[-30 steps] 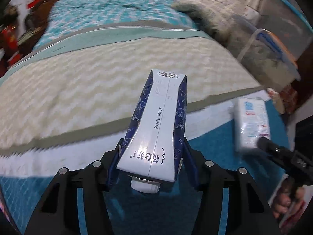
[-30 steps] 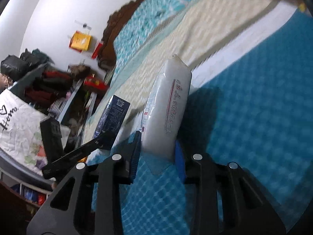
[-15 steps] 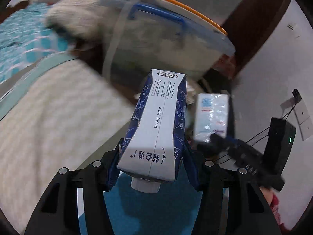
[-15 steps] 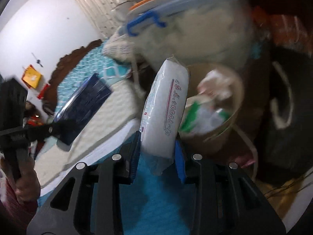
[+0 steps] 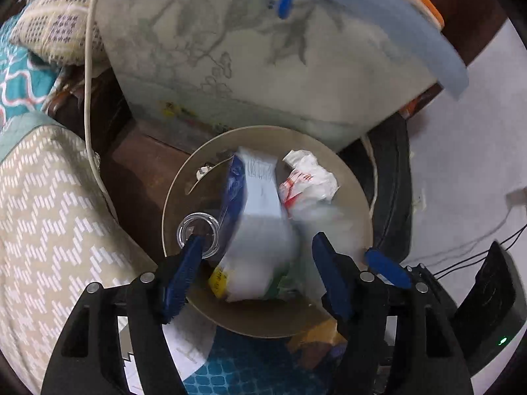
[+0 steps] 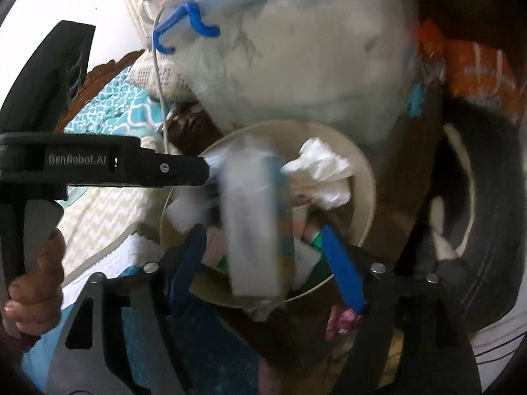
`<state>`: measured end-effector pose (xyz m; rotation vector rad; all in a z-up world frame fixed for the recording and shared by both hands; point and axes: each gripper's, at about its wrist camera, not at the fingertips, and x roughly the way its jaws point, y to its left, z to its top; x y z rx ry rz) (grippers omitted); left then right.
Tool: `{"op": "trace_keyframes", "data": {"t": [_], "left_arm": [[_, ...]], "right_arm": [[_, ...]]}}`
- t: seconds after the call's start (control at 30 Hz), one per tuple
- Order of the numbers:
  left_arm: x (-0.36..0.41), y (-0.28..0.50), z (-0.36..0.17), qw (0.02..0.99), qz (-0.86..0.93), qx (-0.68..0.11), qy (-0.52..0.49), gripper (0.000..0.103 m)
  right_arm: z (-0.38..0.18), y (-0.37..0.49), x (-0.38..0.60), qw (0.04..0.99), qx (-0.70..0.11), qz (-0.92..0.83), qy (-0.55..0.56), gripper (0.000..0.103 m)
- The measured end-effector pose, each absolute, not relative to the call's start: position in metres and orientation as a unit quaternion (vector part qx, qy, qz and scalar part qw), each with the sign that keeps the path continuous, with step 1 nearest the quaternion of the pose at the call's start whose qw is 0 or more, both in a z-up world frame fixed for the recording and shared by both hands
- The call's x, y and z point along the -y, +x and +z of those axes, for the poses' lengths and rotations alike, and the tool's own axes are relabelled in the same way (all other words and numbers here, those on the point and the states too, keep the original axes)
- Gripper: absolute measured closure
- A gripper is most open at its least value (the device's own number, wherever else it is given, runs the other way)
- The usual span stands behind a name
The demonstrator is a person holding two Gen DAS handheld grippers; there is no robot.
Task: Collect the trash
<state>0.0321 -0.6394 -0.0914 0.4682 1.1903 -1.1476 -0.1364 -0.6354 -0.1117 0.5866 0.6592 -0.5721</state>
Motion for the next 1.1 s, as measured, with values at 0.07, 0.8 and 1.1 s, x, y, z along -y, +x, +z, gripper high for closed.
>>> {"op": "trace_keyframes", "data": {"t": [0.07,0.8,1.1], "left_arm": [[0.630,0.036,-0.084,0.655,-0.515,-0.516,0.196,0.030],[0.407,-0.007,-0.044,0.741,-0.494,-0.392,0.229,0.017],[0.330,-0.017,-0.038,0.779,-0.456,-0.363,0.232,0.009]], "right_arm": [[-0.107,-0.143,0.634,0.867,-0.302,-0.287,0.272,0.029],[-0.101,-0.192,0.491,0.846,-0.195,-0.298,0.396,0.027],[-0.097,-0.189,0.439,0.834,-0.194,-0.295,0.424,0.017]]}}
